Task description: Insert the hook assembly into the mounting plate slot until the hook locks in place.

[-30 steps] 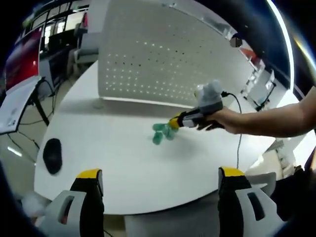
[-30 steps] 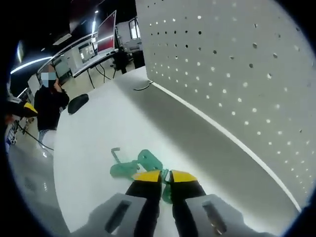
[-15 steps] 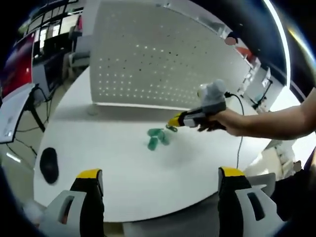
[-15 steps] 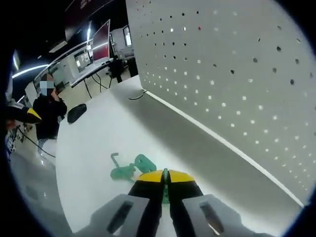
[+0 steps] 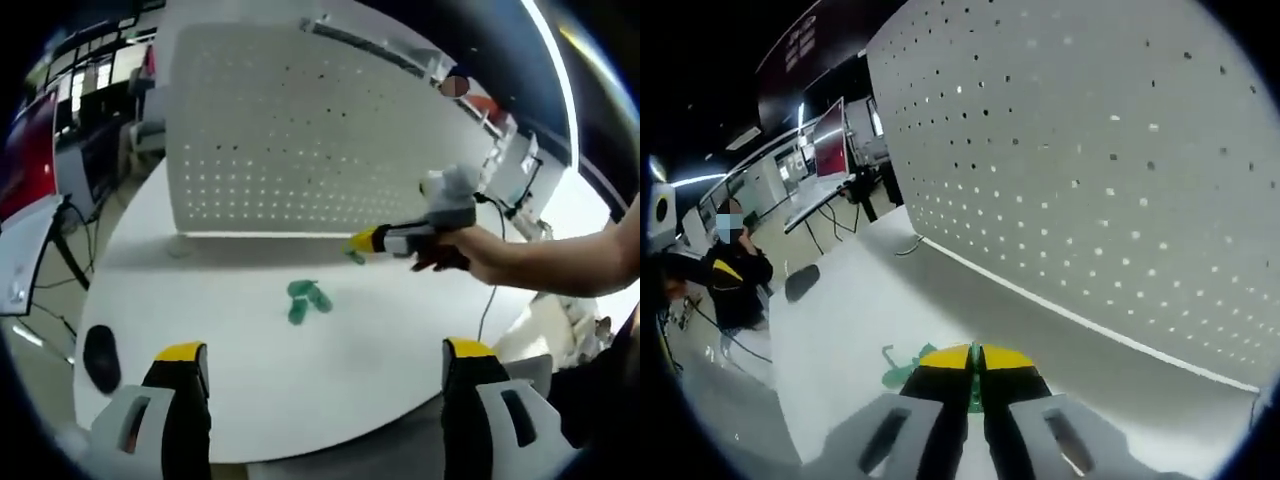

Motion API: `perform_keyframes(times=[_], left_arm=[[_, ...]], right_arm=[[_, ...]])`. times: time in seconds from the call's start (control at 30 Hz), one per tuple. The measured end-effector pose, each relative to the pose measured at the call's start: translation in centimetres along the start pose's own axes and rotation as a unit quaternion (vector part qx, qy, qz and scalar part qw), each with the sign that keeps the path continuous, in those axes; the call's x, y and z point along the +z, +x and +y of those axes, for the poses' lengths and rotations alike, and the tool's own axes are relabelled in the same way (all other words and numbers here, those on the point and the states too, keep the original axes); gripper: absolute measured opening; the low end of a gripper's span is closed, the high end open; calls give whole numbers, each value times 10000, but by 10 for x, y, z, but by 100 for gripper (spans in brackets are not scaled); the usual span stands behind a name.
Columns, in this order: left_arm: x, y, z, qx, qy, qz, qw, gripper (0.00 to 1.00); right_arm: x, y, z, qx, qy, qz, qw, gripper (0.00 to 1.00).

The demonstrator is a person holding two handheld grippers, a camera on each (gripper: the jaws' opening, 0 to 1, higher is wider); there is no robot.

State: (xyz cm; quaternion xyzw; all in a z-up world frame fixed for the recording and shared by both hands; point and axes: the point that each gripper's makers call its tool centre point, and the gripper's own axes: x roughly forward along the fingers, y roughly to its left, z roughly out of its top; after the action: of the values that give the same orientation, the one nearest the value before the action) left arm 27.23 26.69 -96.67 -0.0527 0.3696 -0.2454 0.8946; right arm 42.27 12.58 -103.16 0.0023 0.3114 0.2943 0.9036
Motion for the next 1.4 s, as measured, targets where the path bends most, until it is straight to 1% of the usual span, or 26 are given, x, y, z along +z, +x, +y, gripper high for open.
perform_keyframes(times=[0.07, 0.17, 0.27, 0.33, 0.47, 0.57, 0.63, 0.67, 0.77, 0.83, 1.0, 1.1, 1.17, 1.2, 1.3, 1.4], left_arm=[[2, -1, 0, 16, 16, -12, 10000, 99], [7, -3, -4, -2, -12, -60, 10000, 98], [11, -5, -8, -35, -45, -120, 9999, 97], [13, -5, -13, -63, -14, -131, 9999, 97], [16, -3, -22, -146, 71, -134, 9998, 97], [21, -1, -32, -264, 90, -163, 9995, 96], [24, 0, -38, -283, 107, -195, 9994, 96], [26, -1, -41, -293, 137, -207, 9993, 96], [25, -2, -48, -346, 176, -185, 9991, 95], [23, -2, -51, -403, 176, -135, 9989, 94], [24, -3, -58, -491, 128, -168, 9986, 90], [30, -5, -65, -595, 68, -266, 9979, 90], [38, -7, -69, -681, 15, -475, 9965, 89], [40, -8, -70, -695, -21, -530, 9962, 88], [45, -10, -70, -781, -217, -657, 9945, 84], [47, -12, -69, -811, -336, -729, 9935, 79]], right_arm=[[6, -5, 2, 37, 14, -55, 10000, 0], [24, -19, 8, 93, 18, -305, 9995, 0], [36, -32, 15, 150, 84, -498, 9986, 0], [45, -43, 22, 222, 214, -696, 9971, 0], [55, -66, 38, 331, 441, -1016, 9933, 0], [58, -79, 49, 441, 679, -1221, 9892, 0], [59, -89, 59, 568, 1021, -1344, 9840, 0], [63, -97, 64, 611, 1142, -1496, 9802, 0], [63, -110, 75, 660, 989, -1588, 9801, 0], [65, -118, 83, 777, 1030, -1675, 9774, 0], [66, -130, 95, 858, 1150, -1814, 9729, 0], [67, -136, 100, 902, 1370, -1926, 9675, 0], [71, -141, 109, 944, 1266, -2070, 9655, 0], [73, -142, 113, 956, 1214, -2136, 9646, 0], [74, -145, 121, 1038, 1432, -2215, 9590, 0], [72, -147, 127, 1067, 1468, -2245, 9574, 0]])
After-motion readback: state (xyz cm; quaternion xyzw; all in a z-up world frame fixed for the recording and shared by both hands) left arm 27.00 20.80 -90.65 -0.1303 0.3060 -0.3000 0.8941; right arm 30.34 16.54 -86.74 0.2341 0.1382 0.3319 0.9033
